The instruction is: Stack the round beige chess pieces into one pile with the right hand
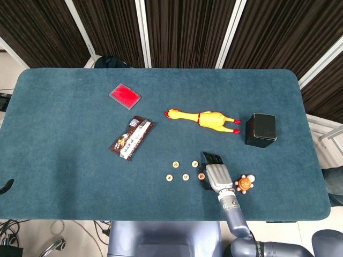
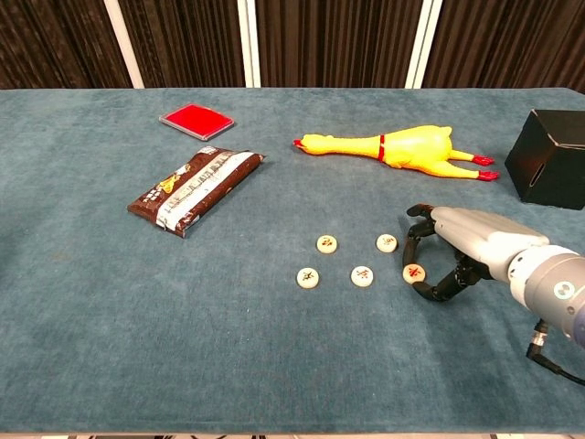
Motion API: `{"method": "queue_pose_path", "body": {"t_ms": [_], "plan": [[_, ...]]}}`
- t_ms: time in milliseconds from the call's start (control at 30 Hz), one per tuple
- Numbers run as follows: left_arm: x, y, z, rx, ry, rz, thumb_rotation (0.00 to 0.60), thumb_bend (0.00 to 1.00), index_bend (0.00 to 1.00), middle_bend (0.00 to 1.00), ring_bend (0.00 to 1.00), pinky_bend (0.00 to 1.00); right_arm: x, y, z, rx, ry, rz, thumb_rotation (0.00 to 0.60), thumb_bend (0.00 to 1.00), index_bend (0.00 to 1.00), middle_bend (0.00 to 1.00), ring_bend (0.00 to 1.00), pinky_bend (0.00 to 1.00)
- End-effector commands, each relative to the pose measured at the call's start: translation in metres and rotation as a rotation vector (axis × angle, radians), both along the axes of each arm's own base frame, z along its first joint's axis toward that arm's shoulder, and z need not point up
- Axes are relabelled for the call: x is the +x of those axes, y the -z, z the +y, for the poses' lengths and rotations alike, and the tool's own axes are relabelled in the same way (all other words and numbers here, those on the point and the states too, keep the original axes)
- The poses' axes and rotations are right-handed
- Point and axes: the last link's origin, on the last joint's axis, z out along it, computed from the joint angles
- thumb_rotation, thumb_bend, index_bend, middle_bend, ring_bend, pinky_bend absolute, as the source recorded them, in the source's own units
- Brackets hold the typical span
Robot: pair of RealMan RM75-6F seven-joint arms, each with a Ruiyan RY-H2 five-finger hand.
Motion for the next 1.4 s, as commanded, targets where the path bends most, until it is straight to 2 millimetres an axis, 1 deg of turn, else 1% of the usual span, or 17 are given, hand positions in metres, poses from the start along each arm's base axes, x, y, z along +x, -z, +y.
{"method": "queue_pose_path", "body": {"t_ms": [33,200,367,567,700,867,1100,1400], "plan": [[0.0,0.0,0.0,0.0,-0.001,0.0,0.6,0.19,0.12,0.0,0.0,0.09,0.0,0.0,0.0,0.0,0.001,0.0,0.6,0.43,0.48,0.0,0.0,0.0],[0.0,0.0,0.0,-0.001,-0.001,0.0,0.6,0.19,0.12,0.0,0.0,0.09,0.002,-0.001,-0.002,-0.002,0.0,-0.011,0.6,0.43,0.49,0.0,0.0,0.0],[0.0,0.0,0.0,-0.001,-0.003,-0.003,0.6,0.19,0.12,0.0,0.0,0.09,0.011,-0.005,-0.006,-0.009,-0.027,-0.019,0.6,0.43,0.49,0.0,0.0,0.0],[0.001,0.001,0.0,-0.001,-0.001,-0.005,0.6,0.19,0.11,0.0,0.0,0.09,0.033,-0.005,-0.007,0.01,-0.07,-0.041,0.6,0.43,0.5,0.0,0.0,0.0],[0.001,0.0,-0.001,0.0,-0.001,-0.009,0.6,0.19,0.12,0.0,0.0,0.09,0.051,0.001,-0.007,0.03,-0.102,-0.052,0.6,0.43,0.5,0.0,0.0,0.0],[0.0,0.0,-0.001,-0.001,-0.002,-0.01,0.6,0.19,0.12,0.0,0.0,0.09,0.064,0.009,-0.006,0.041,-0.124,-0.051,0.6,0.43,0.5,0.0,0.0,0.0],[0.0,-0.001,0.0,0.001,-0.002,-0.011,0.6,0.19,0.12,0.0,0.0,0.09,0.065,0.016,-0.007,0.046,-0.116,-0.033,0.6,0.43,0.5,0.0,0.0,0.0],[0.0,-0.001,0.0,0.002,-0.003,-0.014,0.6,0.19,0.12,0.0,0.0,0.09,0.06,0.016,-0.006,0.048,-0.107,-0.025,0.6,0.43,0.5,0.0,0.0,0.0]]}}
